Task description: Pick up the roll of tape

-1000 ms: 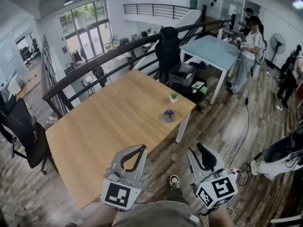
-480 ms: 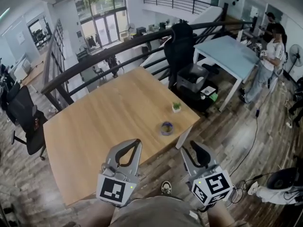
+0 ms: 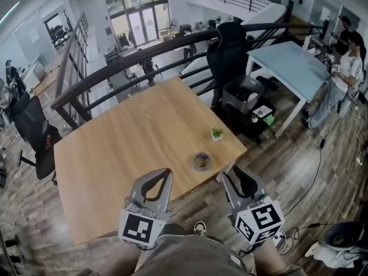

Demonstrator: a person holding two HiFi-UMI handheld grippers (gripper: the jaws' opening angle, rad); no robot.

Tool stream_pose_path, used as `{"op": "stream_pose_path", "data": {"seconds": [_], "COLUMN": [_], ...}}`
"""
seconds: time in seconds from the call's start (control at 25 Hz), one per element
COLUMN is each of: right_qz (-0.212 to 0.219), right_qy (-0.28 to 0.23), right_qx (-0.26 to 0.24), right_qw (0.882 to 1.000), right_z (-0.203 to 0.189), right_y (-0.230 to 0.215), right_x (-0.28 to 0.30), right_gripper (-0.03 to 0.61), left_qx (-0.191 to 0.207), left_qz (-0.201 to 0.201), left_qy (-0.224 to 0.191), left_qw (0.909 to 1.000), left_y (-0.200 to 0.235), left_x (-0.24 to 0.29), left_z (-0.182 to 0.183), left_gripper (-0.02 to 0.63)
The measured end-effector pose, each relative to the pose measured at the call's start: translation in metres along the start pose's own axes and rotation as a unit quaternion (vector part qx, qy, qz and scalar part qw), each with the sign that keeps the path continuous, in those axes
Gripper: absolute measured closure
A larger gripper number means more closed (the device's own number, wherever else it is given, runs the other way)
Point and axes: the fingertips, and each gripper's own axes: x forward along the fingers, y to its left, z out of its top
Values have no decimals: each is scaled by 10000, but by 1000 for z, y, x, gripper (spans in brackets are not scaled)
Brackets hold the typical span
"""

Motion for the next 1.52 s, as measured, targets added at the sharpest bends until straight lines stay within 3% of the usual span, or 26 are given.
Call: {"op": "stream_pose_path", "data": {"seconds": [0.32, 0.48, 0.88, 1.28, 1.52], "right_qz": [-120, -147, 30, -9, -432], "right_qy": [319, 691, 1389, 2300, 2558], "right_qx": [418, 504, 773, 1220, 1699], "right_qw": [9985, 9962, 9873, 9655, 9507], "right_z": [-25, -47, -94, -180, -223], "right_y": [-30, -43, -54, -74, -89], "right_x": [30, 54, 123, 182, 206], "right_gripper": [465, 465, 465, 465, 465], "left_qx": [-79, -324, -747, -1091, -1497], "left_qz": [-204, -121, -82, -205, -270], "left_qy": [268, 73, 638, 1177, 1475], "left_qw": [9994, 9994, 9951, 9868, 9773], "left_y": [8, 28, 55, 57, 56], "left_x": [37, 52, 86, 114, 116], "left_z": [-21, -37, -98, -155, -186], "left_gripper": [612, 612, 612, 612, 612]}}
